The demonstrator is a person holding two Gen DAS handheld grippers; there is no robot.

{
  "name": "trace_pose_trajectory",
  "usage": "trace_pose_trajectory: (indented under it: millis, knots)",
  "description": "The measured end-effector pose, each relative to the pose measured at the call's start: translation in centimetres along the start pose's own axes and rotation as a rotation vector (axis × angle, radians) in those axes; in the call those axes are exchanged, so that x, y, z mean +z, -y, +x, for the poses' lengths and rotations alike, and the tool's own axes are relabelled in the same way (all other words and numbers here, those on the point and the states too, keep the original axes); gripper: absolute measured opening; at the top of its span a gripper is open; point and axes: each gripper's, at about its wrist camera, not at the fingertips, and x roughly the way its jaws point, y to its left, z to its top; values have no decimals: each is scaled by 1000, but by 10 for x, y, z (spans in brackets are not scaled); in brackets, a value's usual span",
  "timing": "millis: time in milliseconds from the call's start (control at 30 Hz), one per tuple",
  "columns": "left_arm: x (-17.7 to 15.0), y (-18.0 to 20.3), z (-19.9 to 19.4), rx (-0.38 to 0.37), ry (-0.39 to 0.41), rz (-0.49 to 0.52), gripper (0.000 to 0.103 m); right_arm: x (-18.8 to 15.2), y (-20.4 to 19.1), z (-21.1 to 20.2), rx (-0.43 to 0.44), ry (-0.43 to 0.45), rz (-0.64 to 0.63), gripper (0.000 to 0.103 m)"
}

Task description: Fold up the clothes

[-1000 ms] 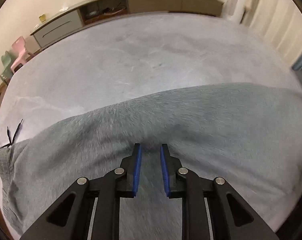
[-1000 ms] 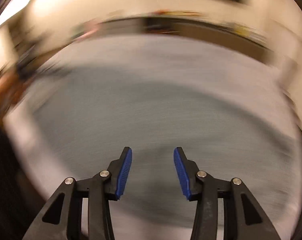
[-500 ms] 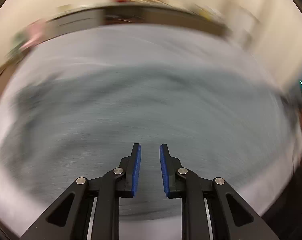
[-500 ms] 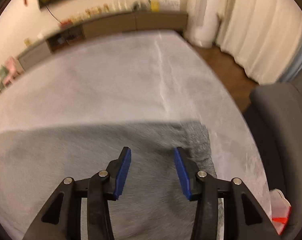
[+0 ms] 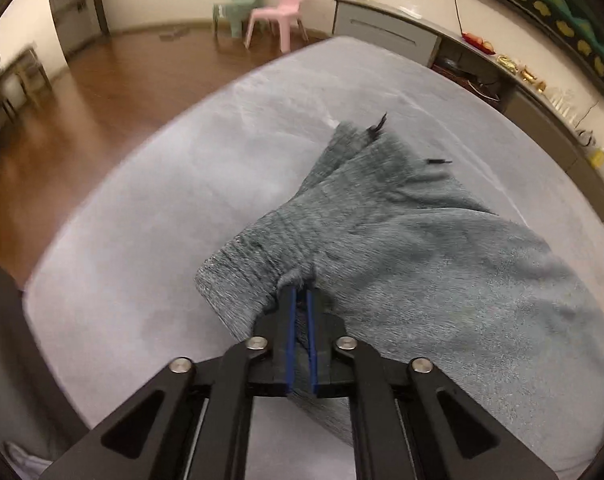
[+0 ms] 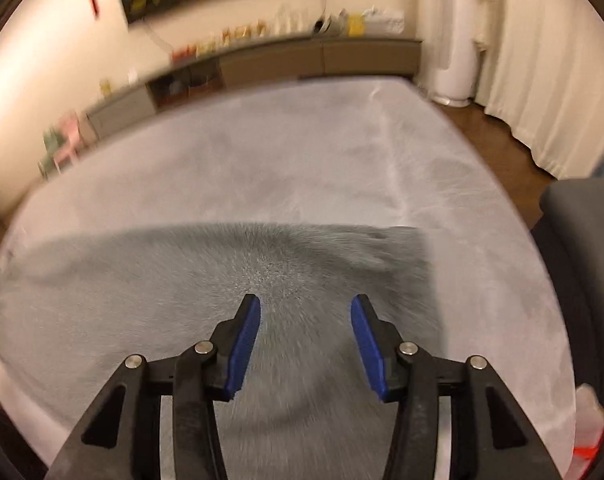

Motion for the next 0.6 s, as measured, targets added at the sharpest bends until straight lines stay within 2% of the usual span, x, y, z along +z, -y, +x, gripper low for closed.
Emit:
trace_pose_trajectory:
  millis: [33, 67, 133, 200, 267, 367, 467, 500, 567, 600]
  knots:
    - [-2, 13, -6, -15, 28, 30, 14, -5, 14, -23, 5, 23, 35, 51]
    - [-8, 30, -10, -72, 37, 62, 14, -11, 26, -35, -4, 31, 93, 52]
    - [-27, 72, -20, -227, 2, 127, 17, -27, 50, -41, -39, 16, 173, 52]
    - [-48, 118, -29, -372, -39, 204, 17, -36, 67, -36, -69, 8, 196, 55]
    - [-74, 176, -38, -465, -94, 330, 17, -43, 85, -36, -86, -8, 214, 58]
    - [-108, 249, -63, -610, -152, 433, 26, -34, 89, -20, -18, -39, 251, 58]
    - [-134, 327, -91, -781, -253, 474, 41, -29, 89, -2, 33, -92, 275, 59]
    - [-144, 355, -100, -831, -286, 487, 46, -26, 85, 0, 22, -81, 255, 58]
    - [-163, 413, -119, -890, -334, 536, 49, -30, 69, 7, -9, -81, 177, 48]
    - [-171, 444, -129, -907, -344, 583, 51, -31, 67, 6, -15, -80, 153, 34]
